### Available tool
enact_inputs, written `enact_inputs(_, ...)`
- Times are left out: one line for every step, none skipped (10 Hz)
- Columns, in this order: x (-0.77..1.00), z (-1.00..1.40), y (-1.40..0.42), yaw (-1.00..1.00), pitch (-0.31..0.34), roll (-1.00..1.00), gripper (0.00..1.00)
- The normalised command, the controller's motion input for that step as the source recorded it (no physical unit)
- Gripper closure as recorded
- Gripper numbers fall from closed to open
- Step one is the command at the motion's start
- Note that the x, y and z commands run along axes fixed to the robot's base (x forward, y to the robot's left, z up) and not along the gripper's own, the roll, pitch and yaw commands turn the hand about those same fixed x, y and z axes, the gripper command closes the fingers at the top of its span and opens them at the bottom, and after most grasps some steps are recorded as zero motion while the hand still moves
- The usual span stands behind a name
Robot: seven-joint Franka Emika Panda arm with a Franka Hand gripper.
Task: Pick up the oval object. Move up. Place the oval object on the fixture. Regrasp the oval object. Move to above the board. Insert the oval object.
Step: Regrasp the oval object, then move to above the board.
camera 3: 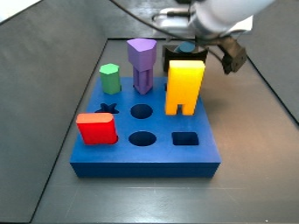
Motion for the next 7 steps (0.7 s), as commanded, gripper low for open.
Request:
enact_inputs(0.08, -0.56, 0.01, -0.03, -0.074, 0.08, 0.0)
enact_inputs(0.07, -0.42, 0.01, -0.04, -0.056, 0.07, 0.0)
enact_inputs(0.07, -0.22, 0.01, -0.04, -0.036, 0.06, 0.0)
enact_inputs(0.0, 0.0, 0.0, 0.0, 0.0, 0.0, 1.0)
enact_inputs(-0.05, 1.0, -0.19, 0.13, -0.023, 0.04, 1.0)
enact_inputs(-0.05, 1.0, -0.19, 0.13, -0.025, 0.03, 1.0)
enact_inputs(-0.06, 1.0, -0.19, 0.11, -0.03, 0.03, 1.0)
